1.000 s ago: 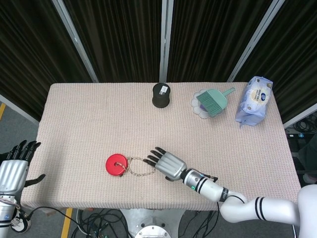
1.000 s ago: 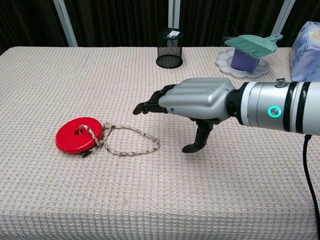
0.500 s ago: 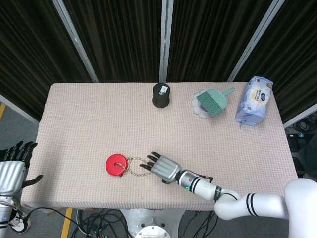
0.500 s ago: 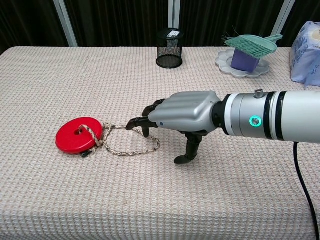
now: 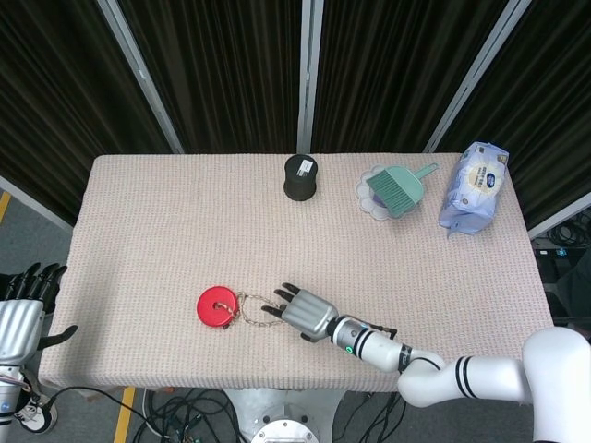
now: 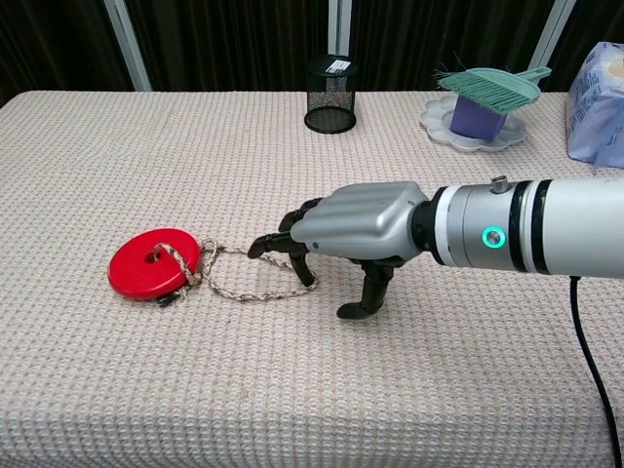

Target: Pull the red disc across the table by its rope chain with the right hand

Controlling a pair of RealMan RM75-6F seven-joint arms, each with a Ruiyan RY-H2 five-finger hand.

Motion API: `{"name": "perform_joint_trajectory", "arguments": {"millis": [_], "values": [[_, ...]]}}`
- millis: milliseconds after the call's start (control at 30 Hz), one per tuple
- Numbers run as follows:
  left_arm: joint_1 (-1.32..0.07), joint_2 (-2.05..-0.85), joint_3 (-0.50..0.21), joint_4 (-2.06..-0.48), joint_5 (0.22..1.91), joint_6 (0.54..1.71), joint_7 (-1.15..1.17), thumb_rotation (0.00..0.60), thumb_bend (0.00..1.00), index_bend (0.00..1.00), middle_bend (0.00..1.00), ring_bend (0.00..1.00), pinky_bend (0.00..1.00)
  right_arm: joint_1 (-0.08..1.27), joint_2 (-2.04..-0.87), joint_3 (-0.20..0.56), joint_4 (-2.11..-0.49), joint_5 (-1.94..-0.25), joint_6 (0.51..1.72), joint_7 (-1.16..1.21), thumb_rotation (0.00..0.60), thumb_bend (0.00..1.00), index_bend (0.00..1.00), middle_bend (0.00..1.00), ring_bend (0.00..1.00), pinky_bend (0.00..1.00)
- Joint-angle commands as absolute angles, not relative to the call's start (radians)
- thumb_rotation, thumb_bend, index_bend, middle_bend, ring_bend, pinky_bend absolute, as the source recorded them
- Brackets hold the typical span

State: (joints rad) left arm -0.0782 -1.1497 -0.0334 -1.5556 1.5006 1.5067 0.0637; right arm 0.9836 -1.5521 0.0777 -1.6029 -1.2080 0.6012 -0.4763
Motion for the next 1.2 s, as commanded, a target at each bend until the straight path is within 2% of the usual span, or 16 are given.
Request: {"name": "perform_joint_trajectory", "arguments": {"millis": [33, 333, 500, 567, 667, 800, 1033, 1200], "values": [[-0.076, -1.15, -0.032, -1.552, 1.499, 1.506, 0.062, 0.6, 0.0, 0.13, 0.1, 0.04, 0.13, 0.991, -1.55, 0.07, -1.601, -1.199, 0.601, -0.477, 0.6, 0.24, 0.01, 0.4, 0.0, 0.0], [-0.075, -1.154, -0.033, -1.545, 1.496, 1.503, 0.059, 0.6, 0.0, 0.13, 0.1, 0.04, 0.13, 1.002, -1.543, 0.053, -1.609, -1.178, 0.617, -0.475, 0.6, 0.25, 0.03, 0.48, 0.0, 0.0], [-0.074, -1.155, -0.033, -1.542, 1.496, 1.504, 0.057, 0.6, 0.0, 0.13, 0.1, 0.04, 0.13, 1.009, -1.545, 0.046, -1.602, -1.169, 0.624, -0.472, 0.6, 0.29, 0.06, 0.55, 0.04, 0.0], [-0.072, -1.154, -0.032, -1.543, 1.498, 1.508, 0.056, 0.6, 0.0, 0.13, 0.1, 0.04, 0.13, 1.008, -1.551, 0.044, -1.597, -1.168, 0.637, -0.477, 0.6, 0.3, 0.14, 0.57, 0.06, 0.0], [-0.072, -1.155, -0.033, -1.538, 1.495, 1.505, 0.053, 0.6, 0.0, 0.13, 0.1, 0.04, 0.13, 0.999, -1.567, 0.042, -1.586, -1.176, 0.678, -0.492, 0.6, 0.31, 0.34, 0.62, 0.11, 0.0], [-0.07, -1.156, -0.033, -1.535, 1.494, 1.506, 0.051, 0.6, 0.0, 0.13, 0.1, 0.04, 0.13, 0.985, -1.588, 0.044, -1.572, -1.189, 0.725, -0.495, 0.6, 0.35, 0.52, 0.66, 0.16, 0.0], [-0.068, -1.157, -0.034, -1.53, 1.491, 1.505, 0.048, 0.6, 0.0, 0.13, 0.1, 0.04, 0.13, 0.968, -1.613, 0.05, -1.544, -1.232, 0.777, -0.476, 0.6, 0.41, 0.65, 0.75, 0.22, 0.0], [-0.068, -1.155, -0.034, -1.529, 1.493, 1.507, 0.045, 0.6, 0.0, 0.13, 0.1, 0.04, 0.13, 0.938, -1.625, 0.053, -1.518, -1.273, 0.855, -0.484, 0.6, 0.43, 0.82, 0.85, 0.31, 0.0]]}}
